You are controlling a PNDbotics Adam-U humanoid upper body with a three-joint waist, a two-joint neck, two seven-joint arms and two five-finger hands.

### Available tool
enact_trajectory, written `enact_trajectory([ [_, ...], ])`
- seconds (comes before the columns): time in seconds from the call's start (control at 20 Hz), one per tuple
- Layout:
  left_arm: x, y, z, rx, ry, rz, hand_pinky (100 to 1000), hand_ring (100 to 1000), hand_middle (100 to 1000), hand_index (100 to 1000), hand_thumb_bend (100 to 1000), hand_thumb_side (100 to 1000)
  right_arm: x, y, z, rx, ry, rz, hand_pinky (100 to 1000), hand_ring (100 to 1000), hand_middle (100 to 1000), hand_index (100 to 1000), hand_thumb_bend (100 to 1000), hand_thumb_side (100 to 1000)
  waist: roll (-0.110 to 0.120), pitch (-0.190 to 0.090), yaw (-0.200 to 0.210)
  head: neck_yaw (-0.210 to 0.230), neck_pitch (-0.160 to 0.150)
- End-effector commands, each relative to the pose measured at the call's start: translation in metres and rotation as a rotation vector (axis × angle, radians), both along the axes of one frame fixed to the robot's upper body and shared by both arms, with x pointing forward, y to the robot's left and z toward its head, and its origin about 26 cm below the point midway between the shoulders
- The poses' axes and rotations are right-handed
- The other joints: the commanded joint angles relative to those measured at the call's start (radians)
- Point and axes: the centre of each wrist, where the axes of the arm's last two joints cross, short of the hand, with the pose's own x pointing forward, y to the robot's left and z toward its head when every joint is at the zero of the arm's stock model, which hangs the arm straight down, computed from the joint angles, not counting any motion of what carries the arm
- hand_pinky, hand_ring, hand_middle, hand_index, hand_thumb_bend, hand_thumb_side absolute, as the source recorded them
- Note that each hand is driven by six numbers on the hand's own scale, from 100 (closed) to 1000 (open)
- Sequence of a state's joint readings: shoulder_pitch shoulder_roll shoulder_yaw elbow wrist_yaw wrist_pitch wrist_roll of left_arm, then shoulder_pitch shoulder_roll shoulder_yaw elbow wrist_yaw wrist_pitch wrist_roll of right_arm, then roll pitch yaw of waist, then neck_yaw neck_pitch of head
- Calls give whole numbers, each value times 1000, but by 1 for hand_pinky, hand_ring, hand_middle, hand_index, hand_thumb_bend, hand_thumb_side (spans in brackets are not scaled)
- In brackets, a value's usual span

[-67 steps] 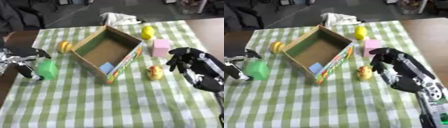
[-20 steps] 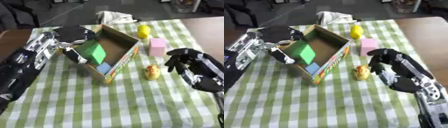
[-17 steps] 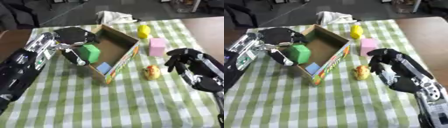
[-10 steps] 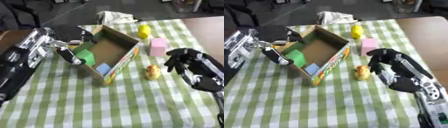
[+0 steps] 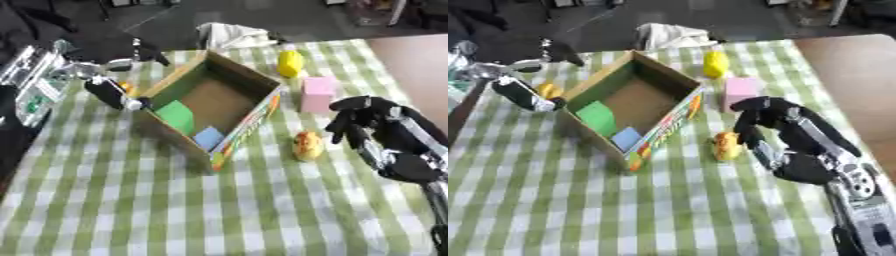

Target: Pick up objects on the table and place them in the box.

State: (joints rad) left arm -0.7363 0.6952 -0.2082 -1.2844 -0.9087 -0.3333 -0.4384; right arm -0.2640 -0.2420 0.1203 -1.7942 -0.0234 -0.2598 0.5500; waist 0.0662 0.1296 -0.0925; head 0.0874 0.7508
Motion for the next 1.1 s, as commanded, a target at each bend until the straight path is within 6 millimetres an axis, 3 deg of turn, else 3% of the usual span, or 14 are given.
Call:
enact_trajectory([
  [0.05,1,39,11,-61,-34,167,742,765,775,904,201,298,1,1,10,-1,-33,8,661,496,530,794,100,444,-2,-6,-4,4,-21],
  [0.2,6,57,-1,-143,-8,278,734,757,775,904,161,294,1,3,12,0,-37,18,660,496,530,794,100,443,-4,-1,-10,8,-26],
  [0.5,19,65,-37,-229,45,425,727,751,771,902,131,295,2,7,15,8,-46,34,660,496,530,794,100,445,-10,9,-19,15,-38],
  [0.8,28,65,-70,-283,60,532,722,744,770,901,114,294,3,10,17,12,-52,44,659,496,530,793,100,444,-13,19,-27,18,-44],
  [1.1,31,58,-82,-310,24,527,735,762,790,915,137,309,4,11,20,16,-62,48,658,495,529,792,100,444,-17,31,-33,19,-55],
])
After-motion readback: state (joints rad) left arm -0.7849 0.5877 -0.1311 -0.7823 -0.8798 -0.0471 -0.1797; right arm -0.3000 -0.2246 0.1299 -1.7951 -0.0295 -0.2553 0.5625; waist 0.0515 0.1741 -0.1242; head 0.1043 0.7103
